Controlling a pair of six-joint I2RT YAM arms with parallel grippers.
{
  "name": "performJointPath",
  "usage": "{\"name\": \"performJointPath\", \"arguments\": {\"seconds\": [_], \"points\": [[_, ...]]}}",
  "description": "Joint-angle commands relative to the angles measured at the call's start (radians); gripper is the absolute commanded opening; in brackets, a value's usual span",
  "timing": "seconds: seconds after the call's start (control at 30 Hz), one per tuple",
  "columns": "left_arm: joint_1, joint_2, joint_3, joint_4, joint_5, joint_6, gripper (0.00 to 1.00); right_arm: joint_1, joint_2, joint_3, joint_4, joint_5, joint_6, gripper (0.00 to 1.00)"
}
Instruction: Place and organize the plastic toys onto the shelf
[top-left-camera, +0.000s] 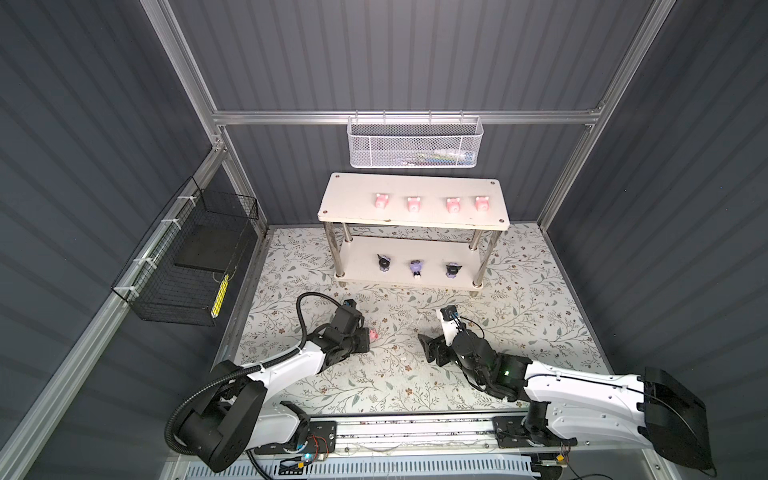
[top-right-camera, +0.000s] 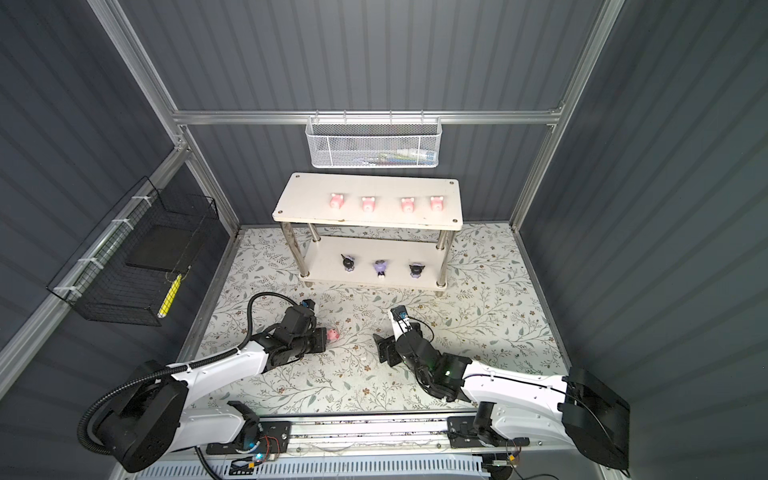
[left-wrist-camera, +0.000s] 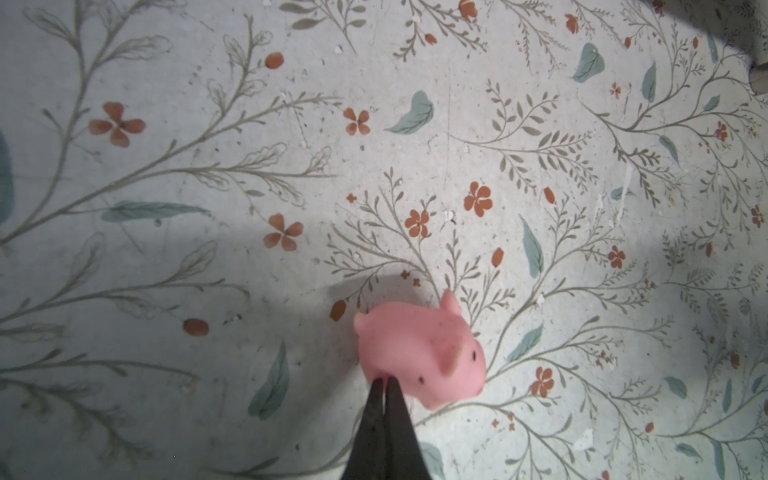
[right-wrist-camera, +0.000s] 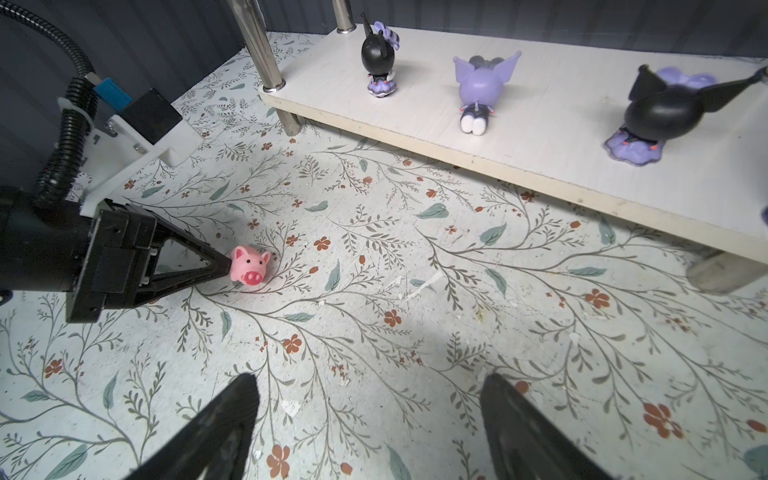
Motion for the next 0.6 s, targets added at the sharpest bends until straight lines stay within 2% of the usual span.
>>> {"name": "performJointPath", "arguments": {"seconds": [0.0, 0.57], "points": [[0.007, -0.010, -0.033, -0.025, 0.005, -0.020, 0.00, -0.003, 0.011, 0.022, 0.013, -0.004, 0.011, 0.85], [0.007, -0.134, -0.023, -0.057, 0.036, 0.008, 0.00, -0.005, 0.020, 0.017, 0.019, -0.012, 0.017, 0.85]]}}
